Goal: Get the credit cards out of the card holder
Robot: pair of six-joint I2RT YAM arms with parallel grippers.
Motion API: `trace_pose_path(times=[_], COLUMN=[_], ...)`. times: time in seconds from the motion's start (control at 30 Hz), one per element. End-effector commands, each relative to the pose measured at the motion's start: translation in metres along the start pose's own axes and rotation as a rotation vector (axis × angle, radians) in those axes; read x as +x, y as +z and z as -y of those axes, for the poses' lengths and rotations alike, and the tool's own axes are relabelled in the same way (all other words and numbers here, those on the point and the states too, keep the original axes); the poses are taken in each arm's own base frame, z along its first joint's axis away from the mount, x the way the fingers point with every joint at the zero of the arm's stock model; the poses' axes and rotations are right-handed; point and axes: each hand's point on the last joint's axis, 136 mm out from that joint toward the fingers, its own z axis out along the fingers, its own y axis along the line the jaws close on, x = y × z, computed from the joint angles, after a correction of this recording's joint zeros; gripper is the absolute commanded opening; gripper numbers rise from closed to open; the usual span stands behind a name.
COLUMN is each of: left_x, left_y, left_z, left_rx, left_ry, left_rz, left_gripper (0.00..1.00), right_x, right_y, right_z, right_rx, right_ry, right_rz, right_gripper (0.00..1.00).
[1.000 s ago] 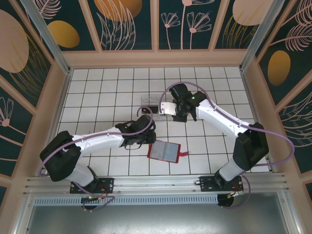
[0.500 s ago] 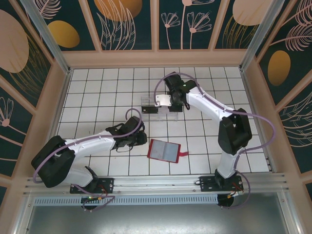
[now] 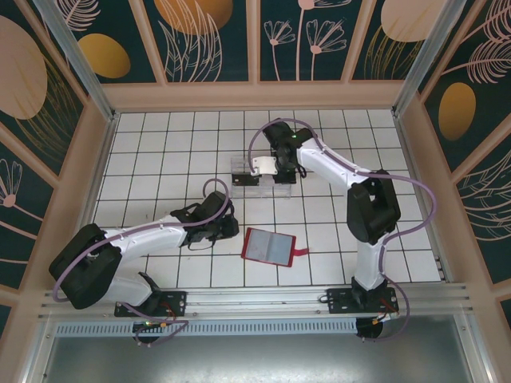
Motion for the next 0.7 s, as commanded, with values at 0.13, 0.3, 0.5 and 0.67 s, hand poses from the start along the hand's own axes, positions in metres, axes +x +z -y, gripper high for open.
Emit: trace_pose_path(times=[0.13, 0.3, 0.5, 0.67], left_x=[-0.002, -0.001, -0.002, -0.002], left_y=[-0.003, -0.003, -0.003, -0.001], left_z=[0.001, 0.0, 0.002, 0.003], left_rx=[0.018, 0.015, 0.021, 0.022], left_ry=[-0.002, -0.005, -0.004, -0.004], left_rz=[0.011, 0.009, 0.007, 0.002], left_gripper=[0.16, 0.16, 0.16, 0.16], right_x=[-0.001, -0.007, -0.01, -0.005], right_y=[0.014, 0.017, 0.006, -0.002], right_z=[-0.006, -0.007, 0.008, 0.023], right_rx=[-0.065, -0.089, -0.018, 0.079], right_ry=[0.006, 0.03, 0.039, 0.04], right_rz=[0.007, 0.025, 0.02, -0.016], right_gripper=[0.0, 0.0, 0.14, 0.16])
